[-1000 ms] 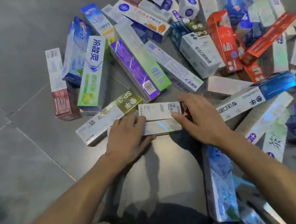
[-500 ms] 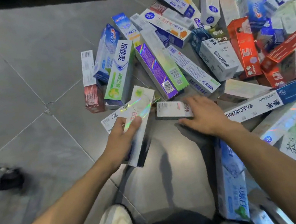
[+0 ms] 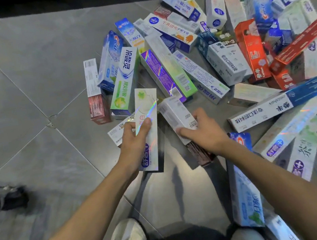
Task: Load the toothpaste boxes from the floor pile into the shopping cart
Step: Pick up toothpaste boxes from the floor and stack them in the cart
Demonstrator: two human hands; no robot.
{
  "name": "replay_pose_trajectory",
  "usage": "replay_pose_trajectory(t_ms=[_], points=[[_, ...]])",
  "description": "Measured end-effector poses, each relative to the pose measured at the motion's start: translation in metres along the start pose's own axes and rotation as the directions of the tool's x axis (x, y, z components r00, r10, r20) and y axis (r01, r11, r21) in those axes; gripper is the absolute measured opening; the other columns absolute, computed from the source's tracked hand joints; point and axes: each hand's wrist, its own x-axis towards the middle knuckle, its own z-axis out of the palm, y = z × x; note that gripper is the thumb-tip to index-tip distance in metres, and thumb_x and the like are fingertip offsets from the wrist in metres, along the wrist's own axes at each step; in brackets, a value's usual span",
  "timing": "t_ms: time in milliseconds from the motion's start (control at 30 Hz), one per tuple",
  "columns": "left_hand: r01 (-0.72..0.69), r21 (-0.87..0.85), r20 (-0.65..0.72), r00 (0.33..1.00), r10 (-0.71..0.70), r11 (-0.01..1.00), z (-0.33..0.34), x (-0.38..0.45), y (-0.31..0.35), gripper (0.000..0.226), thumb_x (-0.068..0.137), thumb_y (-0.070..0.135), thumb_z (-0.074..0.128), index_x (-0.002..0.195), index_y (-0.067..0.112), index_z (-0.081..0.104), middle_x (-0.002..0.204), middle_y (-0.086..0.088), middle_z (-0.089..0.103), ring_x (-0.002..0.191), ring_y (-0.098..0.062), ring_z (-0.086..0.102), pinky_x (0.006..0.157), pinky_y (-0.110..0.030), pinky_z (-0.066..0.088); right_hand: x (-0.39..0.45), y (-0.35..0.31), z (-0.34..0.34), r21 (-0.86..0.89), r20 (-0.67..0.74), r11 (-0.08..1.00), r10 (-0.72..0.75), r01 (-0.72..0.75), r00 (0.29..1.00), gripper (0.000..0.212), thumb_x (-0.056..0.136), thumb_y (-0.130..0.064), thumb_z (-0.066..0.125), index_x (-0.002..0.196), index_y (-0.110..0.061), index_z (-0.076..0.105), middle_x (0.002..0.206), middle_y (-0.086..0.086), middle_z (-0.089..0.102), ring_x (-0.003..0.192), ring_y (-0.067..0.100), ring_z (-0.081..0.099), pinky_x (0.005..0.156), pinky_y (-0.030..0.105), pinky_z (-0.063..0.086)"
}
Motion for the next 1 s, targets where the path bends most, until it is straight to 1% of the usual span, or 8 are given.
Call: replay_pose_trajectory(t_ms=[167,267,367,500,633,733,867,1000], points=[[0.016,-0.128,0.033,0.999,-0.012,0.992,0.005,-0.036,0.051,0.025,0.098,0.046,0.062,0.112,0.028,0.054,0.109,-0.001,0.074,0.095,-0.017,0.073,0.095,-0.048,0.056,-0.044,-0.043,-0.004,0.492,-0.024,0.871,0.033,-0.017,0.999,0.039,0.091,-0.027,0.072,0.122,-0.025,0.049,0.109,-0.011,0.066,0.093,0.001,0.064,0.076,0.022,0.049],[-0.072,-0.024,0.07,0.995,0.073,0.997,-0.008,-0.077,0.106,0.038,0.094,0.046,0.067,0.12,0.025,0.05,0.11,0.008,0.071,0.099,-0.006,0.07,0.094,-0.04,0.054,-0.081,-0.088,-0.032,0.635,0.036,0.771,0.029,-0.045,0.999,0.037,0.086,-0.018,0.072,0.118,-0.024,0.056,0.11,-0.003,0.071,0.096,0.009,0.069,0.083,0.029,0.054],[-0.11,0.045,0.138,0.985,0.103,0.993,-0.027,-0.134,0.175,0.064,0.08,0.051,0.076,0.129,0.024,0.046,0.119,0.007,0.069,0.107,-0.006,0.068,0.095,-0.033,0.053,-0.124,-0.151,-0.07,0.661,0.037,0.749,0.023,-0.042,0.999,0.044,0.071,-0.026,0.071,0.112,-0.025,0.057,0.102,-0.003,0.074,0.092,0.014,0.071,0.081,0.037,0.055],[-0.121,-0.023,0.04,0.992,0.122,0.992,-0.056,-0.223,0.275,0.067,0.074,0.031,0.088,0.124,0.021,0.044,0.117,0.005,0.066,0.099,0.002,0.067,0.081,-0.019,0.053,-0.185,-0.26,-0.127,0.682,0.037,0.731,-0.04,0.004,0.998,0.054,0.075,-0.023,0.075,0.125,-0.017,0.057,0.11,0.005,0.075,0.098,0.023,0.072,0.088,0.044,0.057],[-0.154,-0.123,-0.127,0.982,0.138,0.98,-0.103,-0.304,0.376,0.078,0.062,0.027,0.097,0.12,0.027,0.044,0.119,0.005,0.065,0.103,-0.002,0.068,0.086,-0.027,0.057,-0.242,-0.386,-0.168,0.665,0.115,0.743,-0.198,0.073,0.973,0.045,0.084,-0.014,0.075,0.123,-0.031,0.059,0.113,0.0,0.075,0.102,0.019,0.072,0.089,0.04,0.058],[-0.197,-0.178,-0.263,0.954,0.146,0.964,-0.155,-0.36,0.442,0.08,0.058,0.039,0.095,0.12,0.028,0.046,0.115,0.006,0.067,0.1,-0.005,0.069,0.084,-0.031,0.056,-0.278,-0.481,-0.181,0.62,0.175,0.776,-0.281,0.116,0.943,0.042,0.089,-0.012,0.071,0.125,-0.029,0.059,0.111,-0.002,0.075,0.101,0.019,0.072,0.086,0.036,0.058],[-0.277,-0.166,-0.493,0.855,0.164,0.946,-0.236,-0.424,0.501,0.071,0.066,0.039,0.082,0.125,0.023,0.046,0.114,0.007,0.063,0.099,-0.001,0.065,0.081,-0.02,0.052,-0.326,-0.593,-0.174,0.489,0.243,0.843,-0.381,0.227,0.892,0.041,0.088,-0.023,0.075,0.126,-0.024,0.058,0.109,-0.004,0.074,0.099,0.011,0.071,0.085,0.029,0.056],[-0.311,-0.249,-0.675,0.735,0.065,0.917,-0.31,-0.477,0.514,0.057,0.067,0.041,0.083,0.112,0.035,0.049,0.105,0.008,0.067,0.093,-0.009,0.069,0.078,-0.034,0.057,-0.367,-0.677,-0.131,0.438,0.377,0.861,-0.437,0.259,0.816,0.048,0.083,-0.029,0.075,0.127,-0.026,0.056,0.115,-0.002,0.072,0.104,0.016,0.07,0.089,0.036,0.055]])
